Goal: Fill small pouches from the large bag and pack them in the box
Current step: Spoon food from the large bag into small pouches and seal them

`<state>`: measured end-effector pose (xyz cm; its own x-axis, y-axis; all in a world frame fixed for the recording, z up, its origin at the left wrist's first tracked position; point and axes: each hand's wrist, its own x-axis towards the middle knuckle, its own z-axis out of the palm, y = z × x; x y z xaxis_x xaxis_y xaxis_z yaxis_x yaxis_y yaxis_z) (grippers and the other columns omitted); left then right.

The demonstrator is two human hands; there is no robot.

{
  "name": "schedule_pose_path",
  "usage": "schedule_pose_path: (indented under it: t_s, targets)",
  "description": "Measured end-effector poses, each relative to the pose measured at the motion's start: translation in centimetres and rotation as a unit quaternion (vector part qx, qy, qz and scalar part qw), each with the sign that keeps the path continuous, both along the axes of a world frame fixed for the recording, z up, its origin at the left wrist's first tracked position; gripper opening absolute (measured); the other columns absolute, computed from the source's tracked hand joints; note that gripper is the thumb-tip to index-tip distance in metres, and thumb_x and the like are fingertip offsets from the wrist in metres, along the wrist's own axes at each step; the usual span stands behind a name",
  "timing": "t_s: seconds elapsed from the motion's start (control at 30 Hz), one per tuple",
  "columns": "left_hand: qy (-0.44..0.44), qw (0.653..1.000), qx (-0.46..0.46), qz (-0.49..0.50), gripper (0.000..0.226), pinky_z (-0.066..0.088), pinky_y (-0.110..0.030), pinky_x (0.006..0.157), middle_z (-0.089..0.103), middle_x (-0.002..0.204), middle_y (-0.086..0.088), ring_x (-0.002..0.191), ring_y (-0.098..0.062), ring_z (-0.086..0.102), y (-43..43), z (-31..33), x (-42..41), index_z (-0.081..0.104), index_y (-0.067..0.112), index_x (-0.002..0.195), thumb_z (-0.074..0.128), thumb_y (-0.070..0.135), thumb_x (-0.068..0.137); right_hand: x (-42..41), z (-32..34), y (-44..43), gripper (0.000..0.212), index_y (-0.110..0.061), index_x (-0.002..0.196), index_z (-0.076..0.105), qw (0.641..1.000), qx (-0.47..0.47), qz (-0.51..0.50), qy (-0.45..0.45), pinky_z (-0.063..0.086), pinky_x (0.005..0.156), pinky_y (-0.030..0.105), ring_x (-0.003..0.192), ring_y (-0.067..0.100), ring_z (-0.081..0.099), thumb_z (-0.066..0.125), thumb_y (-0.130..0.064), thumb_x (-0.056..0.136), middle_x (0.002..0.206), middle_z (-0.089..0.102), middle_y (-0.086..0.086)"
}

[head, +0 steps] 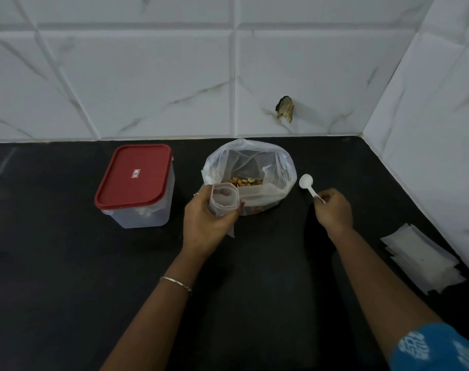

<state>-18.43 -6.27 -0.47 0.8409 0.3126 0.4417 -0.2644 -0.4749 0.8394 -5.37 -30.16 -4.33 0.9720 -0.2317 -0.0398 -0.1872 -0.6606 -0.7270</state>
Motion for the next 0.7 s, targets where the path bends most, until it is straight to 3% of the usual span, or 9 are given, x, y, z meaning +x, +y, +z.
schedule_pose_path:
  t_s: [0.13,0.23,0.3,0.37,0.43,0.5,0.6,0.7]
  targets:
    - [0.016,1.000,-0.001,0.010,0.033,0.052,-0.017,0.081,0.063,0.100,0.017,0.097,0.000,0.062,0.3,-0.6,0.1,0.057,0.030,0.103,0.077,0.031,0.076,-0.5,0.9,-0.2,0.004,-0.019,0.092,0.060,0.990,0.131,-0.042,-0.035,0.043,0.062,0.027,0.082,0.019,0.062,0.058,-0.015,0.092,0.096,0.068,0.005]
    - [0.017,1.000,-0.003,0.014,0.034,0.053,-0.019,0.081,0.065,0.099,0.015,0.097,0.000,0.063,0.6,-0.8,0.1,0.059,0.031,0.104,0.078,0.028,0.076,-1.5,3.2,0.7,0.008,-0.021,0.095,0.058,0.968,0.199,-0.048,-0.142,0.048,0.070,0.027,0.076,0.010,0.059,0.054,-0.014,0.095,0.095,0.068,0.004]
    - [0.026,1.000,0.003,0.007,0.035,0.055,-0.023,0.082,0.065,0.100,0.015,0.097,-0.001,0.063,0.8,-0.8,0.0,0.058,0.032,0.104,0.078,0.028,0.076,-2.4,5.2,2.1,0.013,-0.023,0.101,0.056,0.950,0.208,-0.020,-0.233,0.045,0.070,0.017,0.075,0.002,0.055,0.051,-0.012,0.097,0.092,0.064,0.000]
    - [0.037,0.999,0.008,0.000,0.036,0.057,-0.027,0.082,0.066,0.101,0.013,0.096,-0.001,0.063,1.1,-1.1,0.0,0.059,0.028,0.107,0.077,0.031,0.076,-3.0,7.0,3.8,0.016,-0.023,0.105,0.058,0.935,0.185,0.076,-0.294,0.044,0.067,0.013,0.076,0.003,0.056,0.051,-0.012,0.097,0.090,0.062,-0.003]
    - [0.043,0.999,0.004,-0.007,0.036,0.057,-0.030,0.080,0.067,0.101,0.013,0.095,-0.001,0.065,1.5,-1.5,0.0,0.061,0.026,0.108,0.076,0.034,0.076,-2.8,8.2,5.5,0.017,-0.020,0.107,0.064,0.929,0.090,0.229,-0.275,0.046,0.065,0.019,0.076,0.006,0.058,0.055,-0.013,0.095,0.089,0.064,-0.007]
    - [0.052,0.999,0.004,-0.010,0.037,0.058,-0.031,0.079,0.068,0.099,0.013,0.094,-0.001,0.066,1.8,-1.9,0.1,0.063,0.024,0.107,0.075,0.038,0.075,-2.4,8.4,7.1,0.020,-0.023,0.106,0.069,0.908,-0.084,0.358,-0.202,0.049,0.068,0.027,0.079,0.007,0.060,0.055,-0.015,0.094,0.091,0.067,-0.009]
    - [0.064,0.998,0.025,-0.002,0.038,0.058,-0.029,0.078,0.068,0.096,0.015,0.091,0.003,0.065,2.5,-2.8,0.5,0.062,0.025,0.107,0.072,0.044,0.075,-1.7,7.9,9.3,0.026,-0.026,0.114,0.069,0.849,-0.286,0.395,-0.205,0.048,0.076,0.027,0.094,0.014,0.061,0.054,-0.017,0.094,0.103,0.069,-0.005]
    - [0.075,0.995,0.059,0.002,0.041,0.058,-0.030,0.076,0.068,0.095,0.017,0.089,0.003,0.065,3.2,-3.7,1.1,0.061,0.028,0.106,0.067,0.054,0.075,-1.3,7.0,10.8,0.035,-0.023,0.125,0.060,0.815,-0.374,0.379,-0.230,0.046,0.092,0.029,0.108,0.016,0.057,0.062,-0.024,0.090,0.119,0.063,-0.001]
